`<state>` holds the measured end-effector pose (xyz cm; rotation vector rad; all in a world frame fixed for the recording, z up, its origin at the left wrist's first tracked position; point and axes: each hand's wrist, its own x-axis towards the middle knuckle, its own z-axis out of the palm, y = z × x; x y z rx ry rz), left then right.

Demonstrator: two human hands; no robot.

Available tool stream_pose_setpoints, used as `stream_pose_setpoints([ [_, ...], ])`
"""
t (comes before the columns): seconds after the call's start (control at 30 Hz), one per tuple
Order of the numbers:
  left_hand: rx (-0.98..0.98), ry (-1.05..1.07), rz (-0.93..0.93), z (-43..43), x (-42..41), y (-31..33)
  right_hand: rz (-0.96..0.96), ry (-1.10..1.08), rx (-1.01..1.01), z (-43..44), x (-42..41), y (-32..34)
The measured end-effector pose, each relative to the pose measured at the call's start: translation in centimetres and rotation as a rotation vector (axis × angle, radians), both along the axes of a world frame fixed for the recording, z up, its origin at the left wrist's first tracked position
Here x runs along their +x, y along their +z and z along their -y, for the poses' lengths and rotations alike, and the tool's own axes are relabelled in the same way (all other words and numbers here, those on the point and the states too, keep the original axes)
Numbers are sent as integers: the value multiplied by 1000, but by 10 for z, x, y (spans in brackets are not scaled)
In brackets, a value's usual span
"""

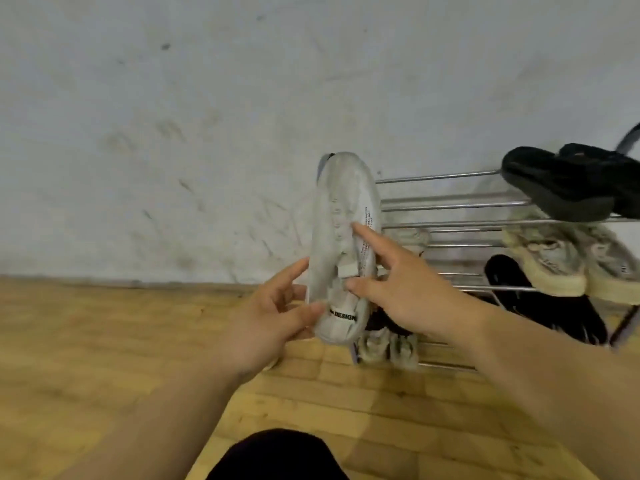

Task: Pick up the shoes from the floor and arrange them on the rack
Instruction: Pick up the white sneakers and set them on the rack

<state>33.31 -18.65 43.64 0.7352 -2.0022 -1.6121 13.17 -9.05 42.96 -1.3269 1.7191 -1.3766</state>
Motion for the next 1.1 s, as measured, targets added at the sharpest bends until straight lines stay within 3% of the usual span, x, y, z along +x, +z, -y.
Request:
stream_pose_setpoints([
  [0.07,-15,57,93,37,31,-32,4,70,72,42,20,-35],
  [0.23,23,444,398,137,84,-167,17,125,362,117,45,-158],
  [0.33,23,509,599,179,94,-259,35,133,542,147,49,-236],
  [0.57,-216,228,1048,257,54,-415,25,143,753,195,41,-361],
  [0.7,-298,55,1305,284,26,-451,97,159,800,202,39,-402],
  [0.83,-462,45,1463,299,13,-461,195,127,787,193,40,-421],
  [0.97,-545,93,1409,300,15,-451,230,116,761,188,37,-421],
  [1.1,-484,240,1028,255,47,-433,232,105,734,173,38,-414],
])
